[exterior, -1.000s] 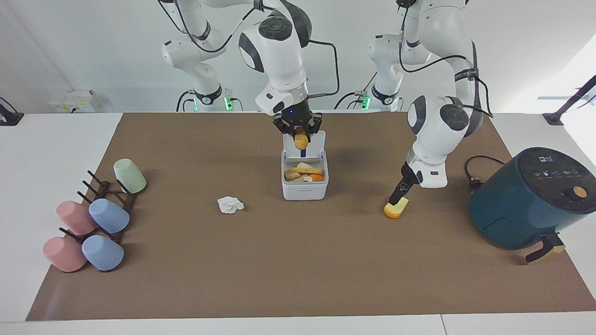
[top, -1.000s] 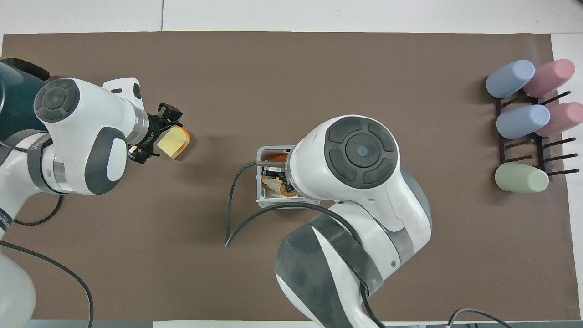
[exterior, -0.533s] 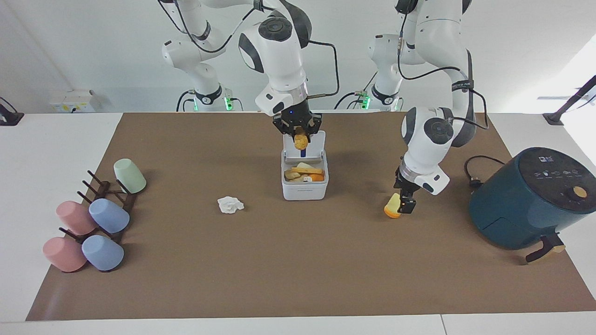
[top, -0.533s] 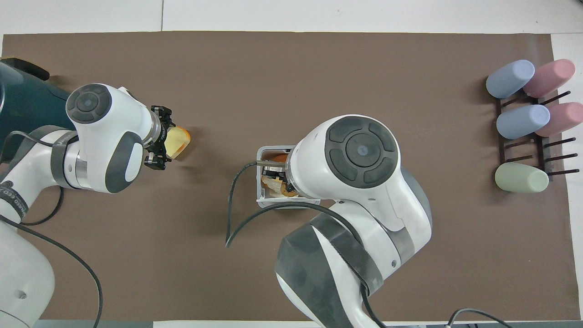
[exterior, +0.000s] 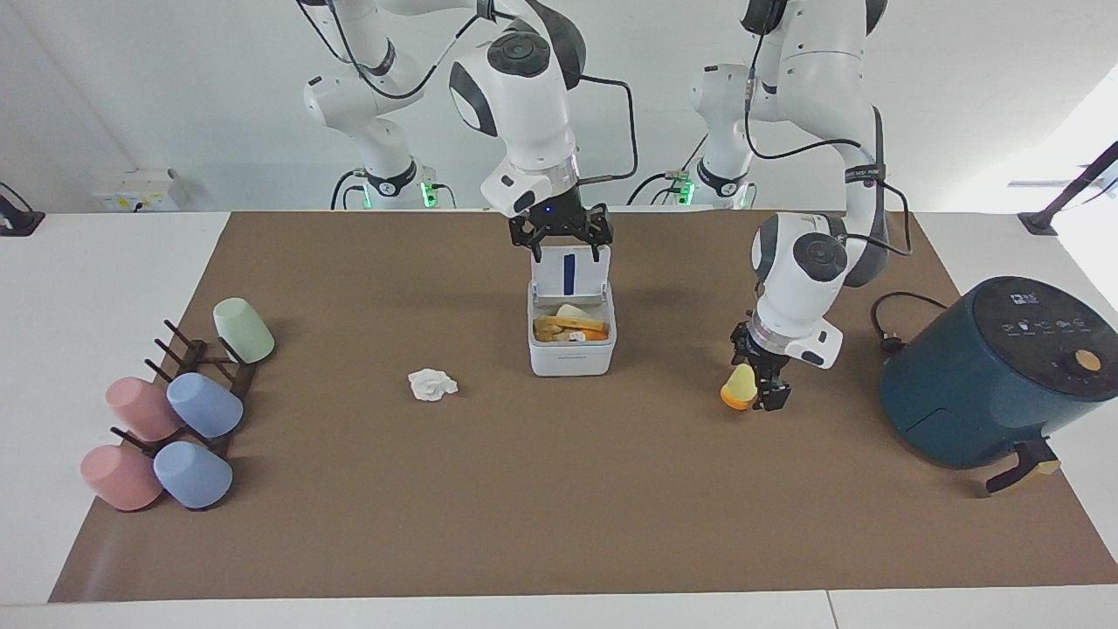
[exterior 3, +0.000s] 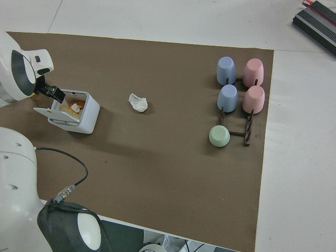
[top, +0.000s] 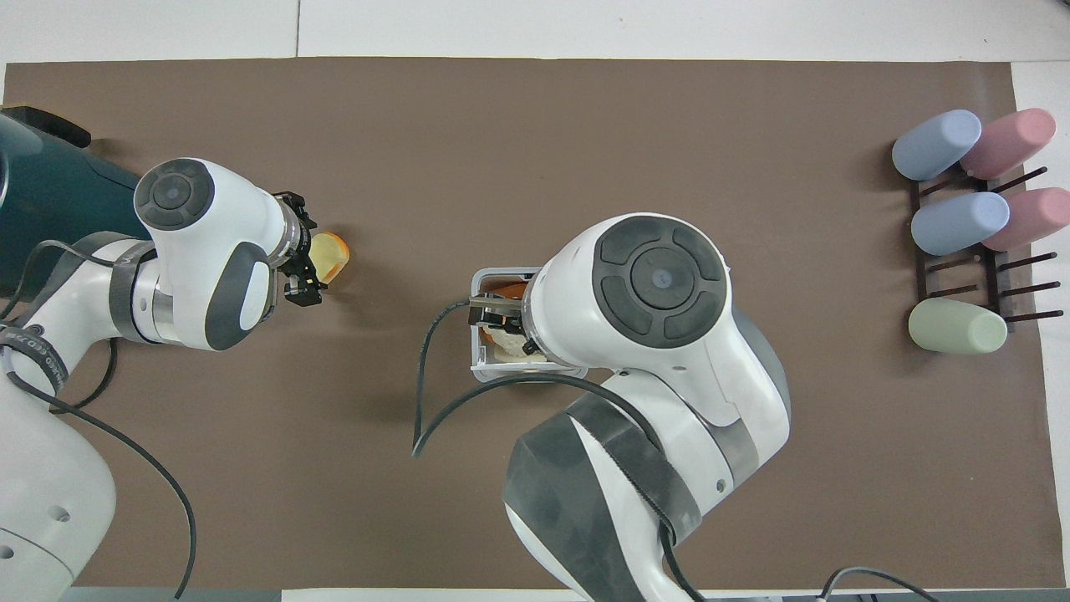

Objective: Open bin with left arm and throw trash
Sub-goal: 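Grasp the yellow sponge with the left gripper while the right gripper withdraws, then move the right gripper to the crumpled white paper and grasp it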

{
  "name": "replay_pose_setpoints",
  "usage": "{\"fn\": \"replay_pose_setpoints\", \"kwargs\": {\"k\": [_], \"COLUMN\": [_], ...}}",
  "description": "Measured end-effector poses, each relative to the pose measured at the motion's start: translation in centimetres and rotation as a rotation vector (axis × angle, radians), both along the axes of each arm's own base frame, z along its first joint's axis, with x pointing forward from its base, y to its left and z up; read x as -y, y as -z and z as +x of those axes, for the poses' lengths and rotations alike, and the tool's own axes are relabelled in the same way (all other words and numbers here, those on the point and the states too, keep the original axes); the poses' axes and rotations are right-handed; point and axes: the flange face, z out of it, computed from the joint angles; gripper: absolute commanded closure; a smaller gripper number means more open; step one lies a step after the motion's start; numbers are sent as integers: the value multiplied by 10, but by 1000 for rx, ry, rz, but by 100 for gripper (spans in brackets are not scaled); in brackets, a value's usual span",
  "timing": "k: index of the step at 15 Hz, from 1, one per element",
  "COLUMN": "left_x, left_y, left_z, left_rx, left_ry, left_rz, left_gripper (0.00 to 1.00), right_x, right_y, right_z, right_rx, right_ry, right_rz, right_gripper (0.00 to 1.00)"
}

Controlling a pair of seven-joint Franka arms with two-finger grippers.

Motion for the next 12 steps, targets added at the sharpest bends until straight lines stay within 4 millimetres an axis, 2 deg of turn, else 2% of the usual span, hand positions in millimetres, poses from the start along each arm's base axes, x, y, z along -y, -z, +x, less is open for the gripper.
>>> {"fn": "replay_pose_setpoints", "kwargs": {"k": [1,3,5,6,8,10,12], "left_x": [0,0,0,0,0,-1,-1], "left_y": [3,4,4,4,4,5,4], "left_z": [0,1,2,2,1,2,1], "left_rx": [0,5,7,8,7,7,7], "left_ry": [-4,-8,-8,-8,-9,-10,-10], "left_rz": [0,-2,-3,-3,-3,-3,-3], "left_gripper": [0,15,44,56,74,98,100], "right_x": [4,24,61,85,135,177,199], "right_y": [0,-1,0,5,25,53,80], "right_z": [2,15,32,41,58,66,66], "right_rx": [8,33,37,40,87,122,134], "right_ry": [-12,-57,-119,-152,-222,-264,-278], "right_rz": [-8,-38,-67,-76,-80,-89,-96], "right_gripper": [0,0,0,0,0,0,0]}}
